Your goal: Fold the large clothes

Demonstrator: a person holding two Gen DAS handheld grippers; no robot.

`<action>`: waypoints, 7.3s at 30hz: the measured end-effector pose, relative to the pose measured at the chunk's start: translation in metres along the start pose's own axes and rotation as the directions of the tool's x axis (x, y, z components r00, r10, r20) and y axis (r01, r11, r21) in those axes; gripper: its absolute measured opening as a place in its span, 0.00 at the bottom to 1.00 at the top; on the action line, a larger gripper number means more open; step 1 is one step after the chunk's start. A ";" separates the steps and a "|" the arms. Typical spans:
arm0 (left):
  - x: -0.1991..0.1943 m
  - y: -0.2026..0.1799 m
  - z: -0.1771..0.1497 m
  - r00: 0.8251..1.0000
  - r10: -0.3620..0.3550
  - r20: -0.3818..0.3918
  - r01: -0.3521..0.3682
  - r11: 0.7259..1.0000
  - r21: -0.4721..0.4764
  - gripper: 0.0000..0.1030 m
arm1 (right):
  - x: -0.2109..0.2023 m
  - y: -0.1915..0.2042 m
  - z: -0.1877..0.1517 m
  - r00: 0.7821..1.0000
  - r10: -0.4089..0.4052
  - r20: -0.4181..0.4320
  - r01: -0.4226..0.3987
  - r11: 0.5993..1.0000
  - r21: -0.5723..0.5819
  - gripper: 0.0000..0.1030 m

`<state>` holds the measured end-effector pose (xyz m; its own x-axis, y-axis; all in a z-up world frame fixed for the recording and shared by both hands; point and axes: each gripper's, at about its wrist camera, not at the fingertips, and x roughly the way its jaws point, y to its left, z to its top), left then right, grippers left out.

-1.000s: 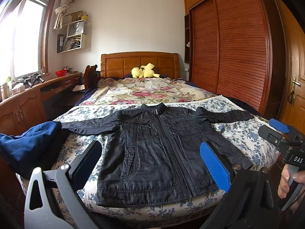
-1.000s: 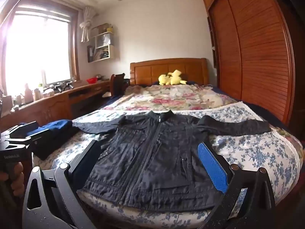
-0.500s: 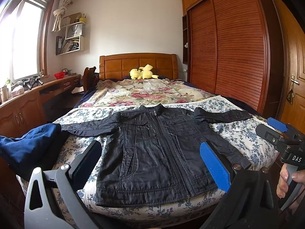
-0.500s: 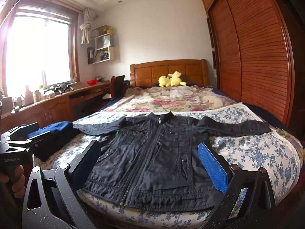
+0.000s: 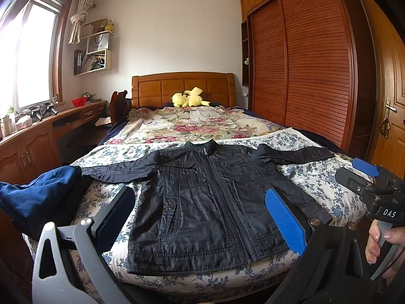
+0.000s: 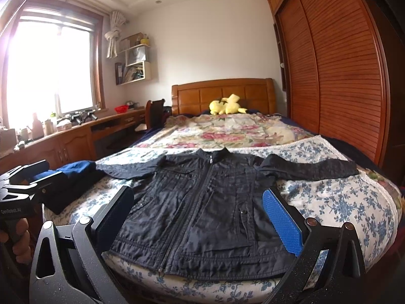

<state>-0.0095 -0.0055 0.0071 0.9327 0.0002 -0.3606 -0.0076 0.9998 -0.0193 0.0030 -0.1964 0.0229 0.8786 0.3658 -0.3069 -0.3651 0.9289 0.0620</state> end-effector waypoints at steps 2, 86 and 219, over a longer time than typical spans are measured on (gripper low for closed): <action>0.000 0.000 0.000 1.000 0.000 0.000 0.000 1.000 0.000 1.00 | 0.000 0.000 0.000 1.000 0.000 0.000 0.000 1.000 0.000 1.00; 0.163 0.107 -0.053 0.966 0.128 -0.225 -0.141 0.989 -0.043 1.00 | 0.185 0.001 -0.029 0.983 0.087 -0.159 -0.100 0.992 -0.074 1.00; 0.350 0.104 0.104 0.964 0.078 -0.253 -0.072 0.997 0.034 0.08 | 0.308 -0.019 -0.043 0.919 0.234 -0.318 -0.261 0.964 -0.044 1.00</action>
<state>0.3537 0.1007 -0.0237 0.8075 0.0732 -0.5853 -0.0624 0.9973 0.0386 0.2676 -0.1038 -0.1132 0.6235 0.5353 -0.5698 -0.5948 0.7978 0.0986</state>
